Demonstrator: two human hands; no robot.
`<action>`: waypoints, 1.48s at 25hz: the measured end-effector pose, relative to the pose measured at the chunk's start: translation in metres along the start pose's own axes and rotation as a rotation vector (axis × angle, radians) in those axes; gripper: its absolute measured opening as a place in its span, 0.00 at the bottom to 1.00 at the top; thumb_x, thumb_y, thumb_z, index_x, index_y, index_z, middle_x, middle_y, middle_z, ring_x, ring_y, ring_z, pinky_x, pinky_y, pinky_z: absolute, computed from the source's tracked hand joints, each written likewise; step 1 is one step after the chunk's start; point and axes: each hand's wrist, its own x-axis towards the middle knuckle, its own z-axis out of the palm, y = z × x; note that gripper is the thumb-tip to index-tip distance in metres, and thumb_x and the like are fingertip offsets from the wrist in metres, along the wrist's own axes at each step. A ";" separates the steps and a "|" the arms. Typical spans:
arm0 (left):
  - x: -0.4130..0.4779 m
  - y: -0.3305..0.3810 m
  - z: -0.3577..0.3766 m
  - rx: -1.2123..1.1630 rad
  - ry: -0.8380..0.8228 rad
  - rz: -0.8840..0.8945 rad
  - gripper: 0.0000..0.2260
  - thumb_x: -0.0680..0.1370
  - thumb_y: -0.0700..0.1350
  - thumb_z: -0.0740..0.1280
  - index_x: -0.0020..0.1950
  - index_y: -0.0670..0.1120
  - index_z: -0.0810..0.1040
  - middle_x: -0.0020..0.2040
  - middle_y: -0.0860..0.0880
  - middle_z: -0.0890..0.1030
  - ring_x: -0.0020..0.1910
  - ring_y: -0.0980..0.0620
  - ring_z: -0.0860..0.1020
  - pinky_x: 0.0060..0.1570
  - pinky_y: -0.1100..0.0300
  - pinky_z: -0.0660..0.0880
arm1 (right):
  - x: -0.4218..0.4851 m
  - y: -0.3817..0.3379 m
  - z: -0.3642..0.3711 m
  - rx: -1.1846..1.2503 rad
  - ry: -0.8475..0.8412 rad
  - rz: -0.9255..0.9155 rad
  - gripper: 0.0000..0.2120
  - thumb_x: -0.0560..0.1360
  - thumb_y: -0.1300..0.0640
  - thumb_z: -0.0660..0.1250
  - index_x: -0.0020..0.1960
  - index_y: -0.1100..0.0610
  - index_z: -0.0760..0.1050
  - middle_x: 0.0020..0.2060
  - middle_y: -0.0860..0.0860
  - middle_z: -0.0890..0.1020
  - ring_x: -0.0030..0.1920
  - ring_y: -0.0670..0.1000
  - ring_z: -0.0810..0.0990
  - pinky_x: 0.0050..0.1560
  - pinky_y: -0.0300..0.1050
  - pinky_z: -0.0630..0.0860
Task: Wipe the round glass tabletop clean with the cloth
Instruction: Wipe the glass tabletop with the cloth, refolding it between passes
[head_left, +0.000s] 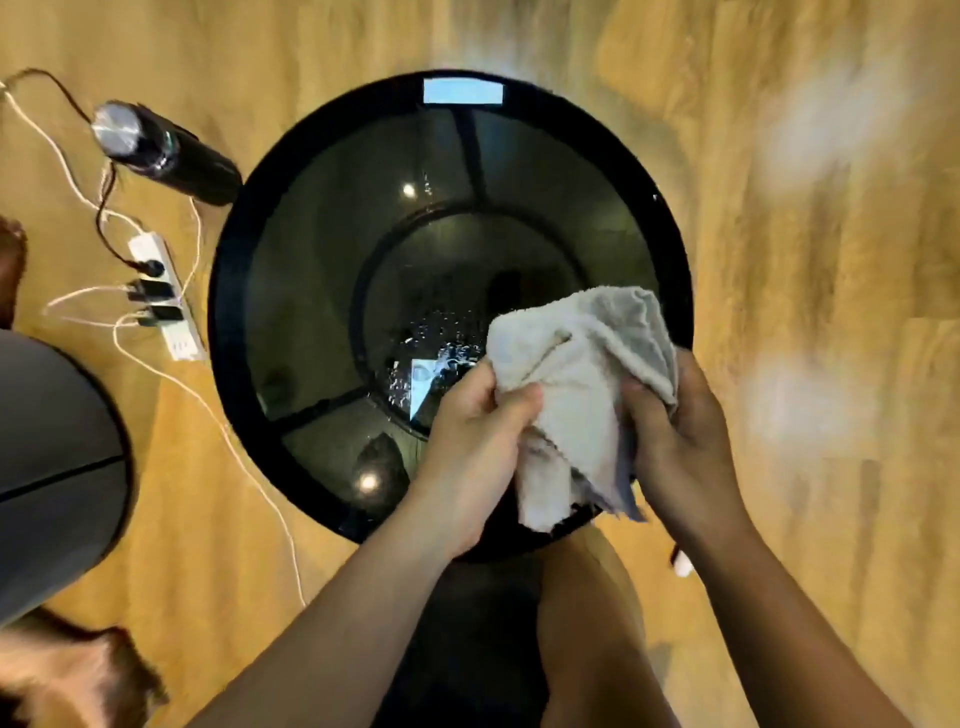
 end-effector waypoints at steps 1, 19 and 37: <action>-0.005 -0.005 -0.025 -0.028 0.041 0.015 0.12 0.80 0.37 0.62 0.57 0.49 0.80 0.51 0.51 0.86 0.53 0.52 0.83 0.51 0.55 0.80 | -0.005 -0.003 0.023 -0.019 -0.054 -0.004 0.08 0.80 0.53 0.62 0.58 0.48 0.75 0.50 0.40 0.82 0.52 0.41 0.80 0.48 0.38 0.74; 0.042 -0.149 -0.152 1.564 0.053 0.962 0.31 0.73 0.59 0.66 0.73 0.47 0.69 0.76 0.41 0.66 0.77 0.39 0.61 0.69 0.26 0.46 | 0.185 -0.008 0.029 -1.160 0.191 -0.536 0.28 0.71 0.47 0.58 0.71 0.53 0.68 0.65 0.59 0.73 0.63 0.62 0.72 0.59 0.53 0.71; 0.043 -0.169 -0.158 1.472 0.287 1.126 0.28 0.80 0.59 0.50 0.73 0.45 0.68 0.78 0.41 0.62 0.78 0.39 0.56 0.67 0.24 0.45 | 0.021 0.094 0.099 -0.921 0.184 -0.714 0.15 0.75 0.42 0.62 0.55 0.49 0.79 0.46 0.53 0.83 0.48 0.58 0.81 0.46 0.51 0.74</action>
